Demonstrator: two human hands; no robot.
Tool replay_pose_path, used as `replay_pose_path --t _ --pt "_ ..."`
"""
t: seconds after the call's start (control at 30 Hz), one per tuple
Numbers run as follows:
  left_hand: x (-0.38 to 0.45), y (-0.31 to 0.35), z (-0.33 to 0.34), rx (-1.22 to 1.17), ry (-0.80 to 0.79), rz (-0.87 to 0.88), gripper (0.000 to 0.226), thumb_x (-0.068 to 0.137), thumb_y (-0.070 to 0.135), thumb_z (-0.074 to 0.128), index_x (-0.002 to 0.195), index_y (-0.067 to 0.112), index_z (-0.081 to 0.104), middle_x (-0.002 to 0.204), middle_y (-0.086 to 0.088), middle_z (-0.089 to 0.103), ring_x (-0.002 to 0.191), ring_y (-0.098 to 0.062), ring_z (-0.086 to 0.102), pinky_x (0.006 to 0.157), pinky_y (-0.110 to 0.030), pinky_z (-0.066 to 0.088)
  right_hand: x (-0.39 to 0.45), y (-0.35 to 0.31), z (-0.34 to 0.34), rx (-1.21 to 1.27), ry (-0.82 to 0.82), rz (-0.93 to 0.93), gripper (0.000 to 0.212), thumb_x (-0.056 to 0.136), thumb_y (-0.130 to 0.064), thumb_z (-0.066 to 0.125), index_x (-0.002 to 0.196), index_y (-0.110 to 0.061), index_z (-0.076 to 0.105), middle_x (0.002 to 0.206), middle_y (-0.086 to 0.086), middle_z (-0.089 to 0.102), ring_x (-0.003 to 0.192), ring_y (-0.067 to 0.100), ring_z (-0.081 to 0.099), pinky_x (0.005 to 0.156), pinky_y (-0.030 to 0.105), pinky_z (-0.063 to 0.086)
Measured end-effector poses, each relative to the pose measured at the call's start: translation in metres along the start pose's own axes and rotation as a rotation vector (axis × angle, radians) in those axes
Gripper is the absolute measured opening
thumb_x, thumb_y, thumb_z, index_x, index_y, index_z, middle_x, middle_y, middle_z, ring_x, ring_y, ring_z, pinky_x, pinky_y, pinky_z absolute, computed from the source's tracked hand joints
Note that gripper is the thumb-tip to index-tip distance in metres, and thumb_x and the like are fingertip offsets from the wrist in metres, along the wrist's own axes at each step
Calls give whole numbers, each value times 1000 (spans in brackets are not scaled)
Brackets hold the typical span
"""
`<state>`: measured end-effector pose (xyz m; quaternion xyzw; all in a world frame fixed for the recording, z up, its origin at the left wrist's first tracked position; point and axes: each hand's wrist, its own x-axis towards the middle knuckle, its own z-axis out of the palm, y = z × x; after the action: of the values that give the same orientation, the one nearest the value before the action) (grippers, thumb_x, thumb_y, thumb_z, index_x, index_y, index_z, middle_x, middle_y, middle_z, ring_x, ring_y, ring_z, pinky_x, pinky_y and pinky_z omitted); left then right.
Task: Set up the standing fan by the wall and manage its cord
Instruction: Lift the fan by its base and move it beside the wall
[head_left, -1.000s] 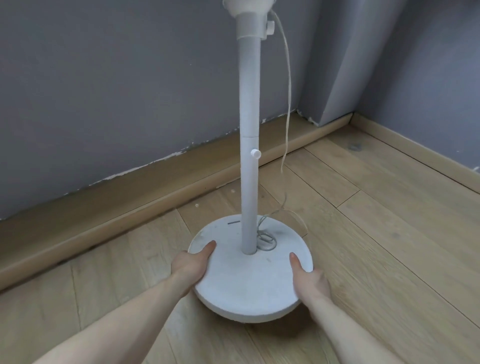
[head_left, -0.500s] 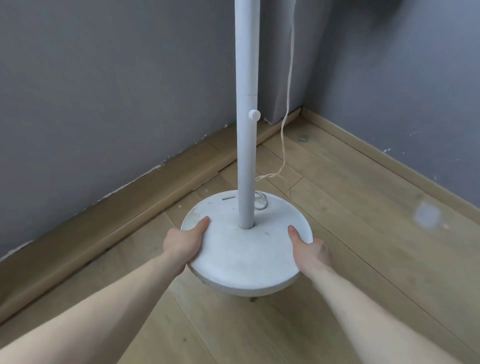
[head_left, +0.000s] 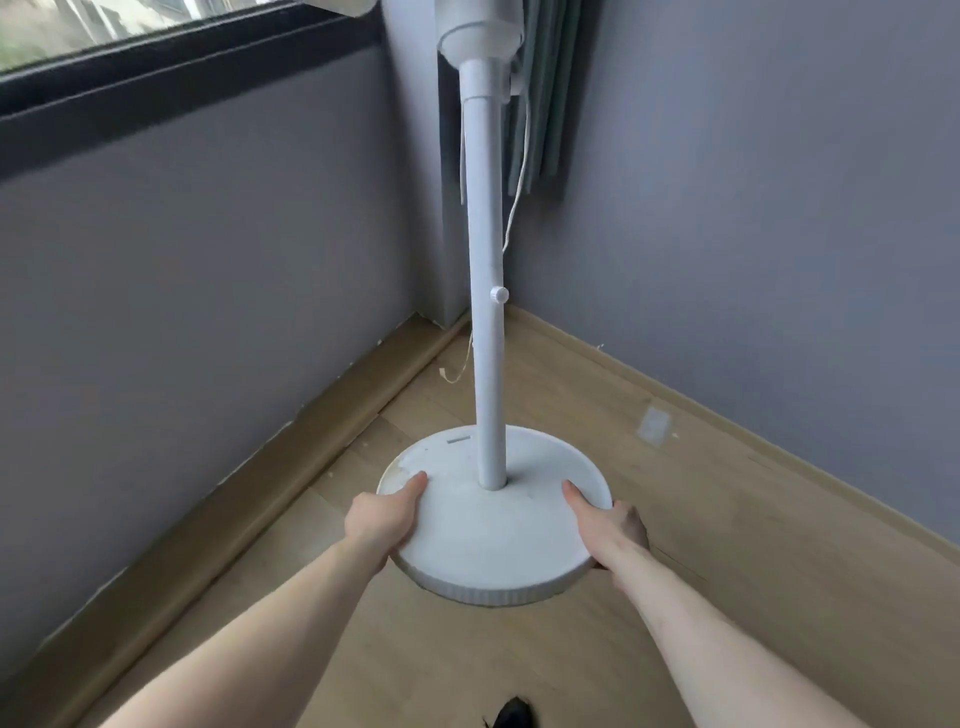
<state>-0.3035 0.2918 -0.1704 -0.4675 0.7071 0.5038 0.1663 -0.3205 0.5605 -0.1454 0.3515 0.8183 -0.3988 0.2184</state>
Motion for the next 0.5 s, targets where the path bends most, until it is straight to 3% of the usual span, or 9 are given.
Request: replay_pose_path --t 0.13,0.37,0.5 --pt "-65 5 1 43 -120 -16 92 69 67 74 132 3 54 111 -7 64 95 -30 65 72 -35 54 -61 22 -60 56 57 60 79 65 -75 66 110 -10 68 105 6 72 93 28 70 77 39 63" --pt "-150 -13 30 100 -313 54 95 65 64 78 135 3 54 118 -7 65 102 -29 65 83 -35 53 -144 86 -142 131 197 150 74 69 -67 71 113 -8 65 108 9 71 92 28 70 71 37 64" --pt "-195 -30 63 126 -418 75 93 66 61 80 133 2 56 117 -7 66 101 -29 67 88 -36 55 -173 127 -189 178 257 180 71 71 -64 70 116 -9 63 108 8 70 89 27 70 59 29 59"
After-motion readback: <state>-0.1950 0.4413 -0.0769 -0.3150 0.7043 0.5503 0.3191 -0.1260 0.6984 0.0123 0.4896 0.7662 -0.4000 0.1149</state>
